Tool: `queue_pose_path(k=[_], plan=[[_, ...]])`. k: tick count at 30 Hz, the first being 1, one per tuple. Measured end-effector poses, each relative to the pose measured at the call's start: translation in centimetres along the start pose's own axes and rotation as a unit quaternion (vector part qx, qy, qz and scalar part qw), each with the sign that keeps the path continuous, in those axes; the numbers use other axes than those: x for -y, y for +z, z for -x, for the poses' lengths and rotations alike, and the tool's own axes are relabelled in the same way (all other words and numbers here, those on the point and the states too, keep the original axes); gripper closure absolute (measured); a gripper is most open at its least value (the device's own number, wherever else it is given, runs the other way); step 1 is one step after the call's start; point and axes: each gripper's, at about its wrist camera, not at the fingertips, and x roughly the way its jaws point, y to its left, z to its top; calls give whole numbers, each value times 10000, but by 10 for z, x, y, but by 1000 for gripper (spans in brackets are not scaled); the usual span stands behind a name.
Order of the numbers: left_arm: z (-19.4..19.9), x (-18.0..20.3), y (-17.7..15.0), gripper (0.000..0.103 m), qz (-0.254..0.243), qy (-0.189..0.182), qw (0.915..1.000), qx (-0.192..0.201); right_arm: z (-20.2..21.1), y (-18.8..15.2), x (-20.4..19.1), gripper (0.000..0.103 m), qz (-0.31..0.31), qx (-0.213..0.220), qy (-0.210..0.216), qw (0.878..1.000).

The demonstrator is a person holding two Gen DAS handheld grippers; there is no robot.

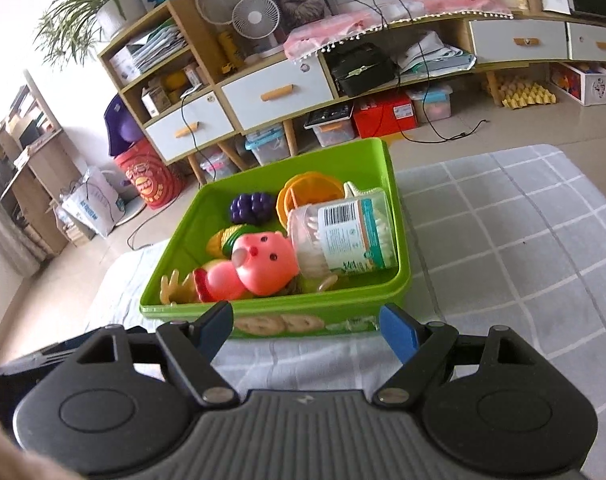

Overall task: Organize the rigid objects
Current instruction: 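Withdraw both tools and move toward the pink card box and red figure, then grasp the pink card box with the left tool while the right tool grasps the red figure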

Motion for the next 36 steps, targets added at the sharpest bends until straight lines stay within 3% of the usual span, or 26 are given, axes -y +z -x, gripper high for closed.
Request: queue_pose_path(k=[9, 22, 27, 36], plan=[[-10, -8, -17, 2, -539, -72, 9981, -283, -5, -21, -16, 31, 615, -188, 29, 9979], [-29, -11, -48, 3, -1408, -93, 9898, -194, -24, -62, -49, 27, 1628, -607, 580, 9831], [-29, -9, -50, 3, -1456, -159, 9891, -111, -35, -77, -61, 27, 1930, -803, 757, 9750], [-31, -7, -49, 7, -1474, -217, 9888, -82, -43, -91, -73, 27, 2330, -771, 653, 9672]])
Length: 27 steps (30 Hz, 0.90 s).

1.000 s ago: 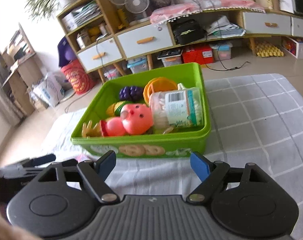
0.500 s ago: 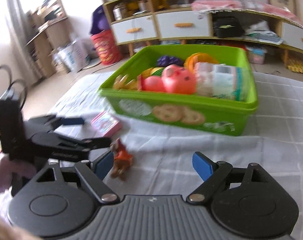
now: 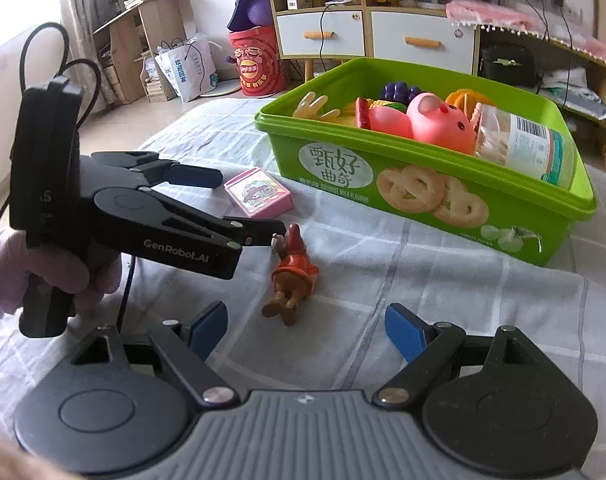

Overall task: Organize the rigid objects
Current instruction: 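Grasp the pink card box with the left tool while the right tool grasps the red figure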

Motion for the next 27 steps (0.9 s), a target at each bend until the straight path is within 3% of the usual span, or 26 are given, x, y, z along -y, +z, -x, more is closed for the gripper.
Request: queue_pose_path(k=[11, 16, 20, 27], plan=[[0, 5, 5, 20, -32, -72, 10000, -9, -7, -1, -17, 28, 358, 136, -323, 9987], [0, 7, 10, 34, -32, -136, 9999, -54, -9, 1, -23, 45, 490, 170, -366, 9980], [0, 5, 11, 40, 27, -126, 9999, -74, -11, 3, -25, 52, 511, 163, -323, 9980], [1, 5, 11, 41, 19, -114, 9999, -104, -15, 4, -31, 58, 577, 169, -334, 9976]])
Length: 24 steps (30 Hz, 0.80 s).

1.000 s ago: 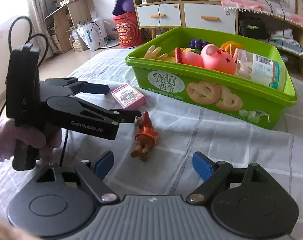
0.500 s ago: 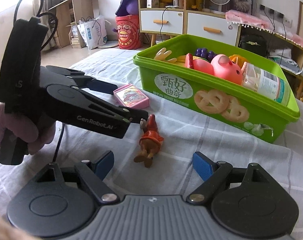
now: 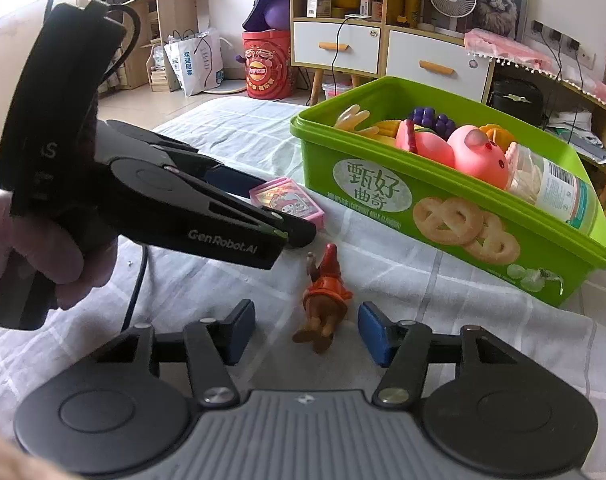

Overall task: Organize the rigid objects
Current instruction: 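Grasp the pink card box with the left tool while the right tool grasps the red figure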

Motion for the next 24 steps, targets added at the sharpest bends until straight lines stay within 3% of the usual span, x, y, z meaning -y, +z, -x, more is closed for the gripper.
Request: queue_pose_path(k=[14, 24], plan=[[1, 1, 0, 41, 6, 6, 10000, -32, -2, 3, 3, 71, -94, 48, -115, 9999], [1, 4, 3, 41, 69, -74, 9999, -126, -1, 7, 8, 86, -230, 76, -111, 9996]])
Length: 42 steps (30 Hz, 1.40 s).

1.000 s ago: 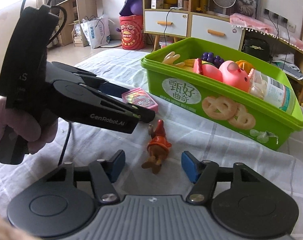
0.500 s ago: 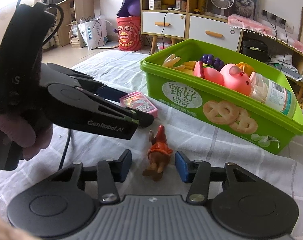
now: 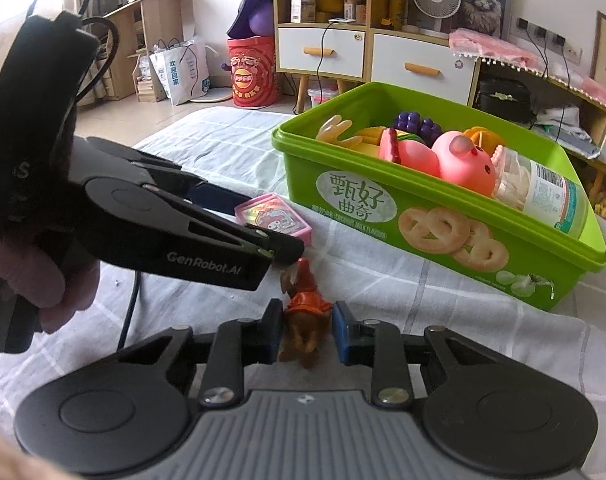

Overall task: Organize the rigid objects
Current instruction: 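Grasp the pink card box with the left tool while the right tool grasps the red figure, then carry the card box and figure into the green bin and open both tools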

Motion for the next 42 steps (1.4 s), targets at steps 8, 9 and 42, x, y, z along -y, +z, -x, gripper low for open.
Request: queue_pose_path(k=[8, 9, 42], plan=[[7, 6, 10, 41, 145, -59, 9998, -108, 7, 8, 13, 87, -319, 8, -70, 9995], [8, 6, 12, 41, 170, -68, 9998, -118, 9, 9, 16, 87, -368, 10, -85, 9993], [5, 19, 117, 41, 1152, -79, 9931, 180, 55, 62, 156, 87, -2702, 753, -330, 9593]])
